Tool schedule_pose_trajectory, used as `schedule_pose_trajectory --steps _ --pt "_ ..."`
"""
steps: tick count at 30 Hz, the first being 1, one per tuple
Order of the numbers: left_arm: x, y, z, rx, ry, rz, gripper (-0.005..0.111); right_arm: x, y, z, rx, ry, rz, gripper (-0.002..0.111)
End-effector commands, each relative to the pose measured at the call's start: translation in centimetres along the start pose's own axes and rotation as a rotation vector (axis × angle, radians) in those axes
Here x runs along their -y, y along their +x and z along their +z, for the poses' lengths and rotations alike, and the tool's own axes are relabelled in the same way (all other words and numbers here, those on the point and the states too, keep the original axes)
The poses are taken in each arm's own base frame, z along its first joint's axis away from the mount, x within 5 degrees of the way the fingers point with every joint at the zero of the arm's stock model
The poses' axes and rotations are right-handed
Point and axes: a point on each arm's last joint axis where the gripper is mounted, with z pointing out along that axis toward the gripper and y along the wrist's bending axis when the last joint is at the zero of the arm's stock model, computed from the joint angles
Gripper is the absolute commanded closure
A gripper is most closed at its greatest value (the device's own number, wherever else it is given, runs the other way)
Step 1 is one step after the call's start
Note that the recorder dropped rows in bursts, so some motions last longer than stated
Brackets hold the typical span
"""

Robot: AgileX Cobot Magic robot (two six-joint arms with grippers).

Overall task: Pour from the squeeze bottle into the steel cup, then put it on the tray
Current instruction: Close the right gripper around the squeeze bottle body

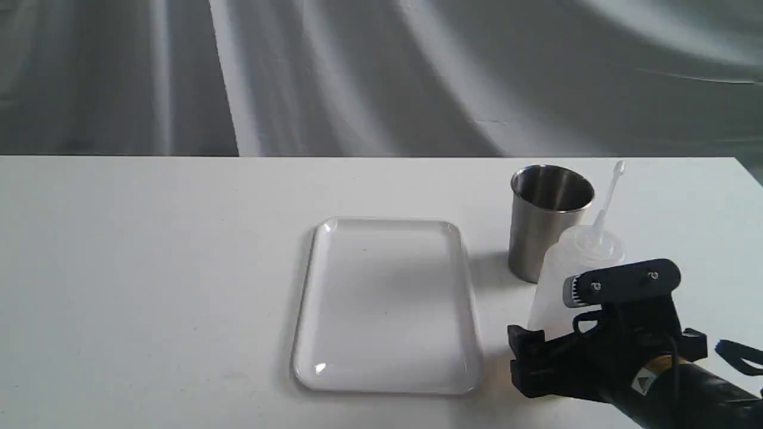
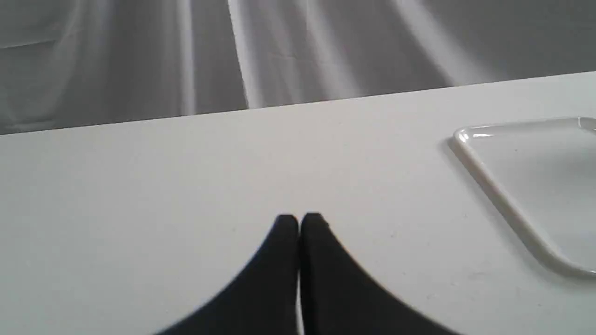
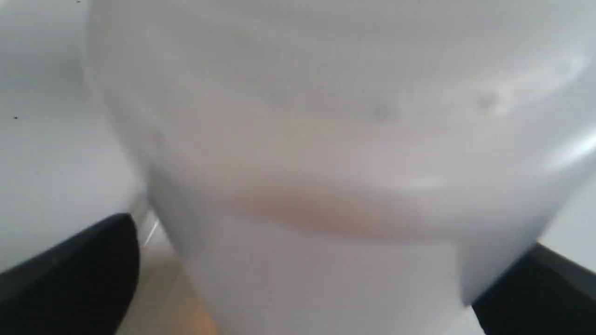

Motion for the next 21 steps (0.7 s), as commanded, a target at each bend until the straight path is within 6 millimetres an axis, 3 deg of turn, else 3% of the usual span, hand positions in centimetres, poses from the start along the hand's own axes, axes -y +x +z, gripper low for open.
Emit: schedule_pose_trajectory --steps 1,11,14,18,21 --pt "0.04 0.07 0.02 0.005 0.006 -0.002 0.107 0.25 -0.18 0.22 0.027 0.017 0.013 0.016" --pt "0.04 0.07 0.02 0.005 0.006 -0.002 0.107 0.31 -0.30 0.22 0.040 0.024 0.014 0.021" --pt "0.04 0.07 0.02 0.005 0.006 -0.004 0.107 0.30 -0.25 0.22 0.035 0.023 0.014 0.033" --pt "0.04 0.07 0.02 0.005 0.006 -0.004 0.107 0.20 -0.18 0.23 0.026 0.012 0.004 0.060" --pt "0.04 0.07 0.02 0.005 0.006 -0.004 0.107 0.20 -0.18 0.23 0.026 0.011 0.003 0.074"
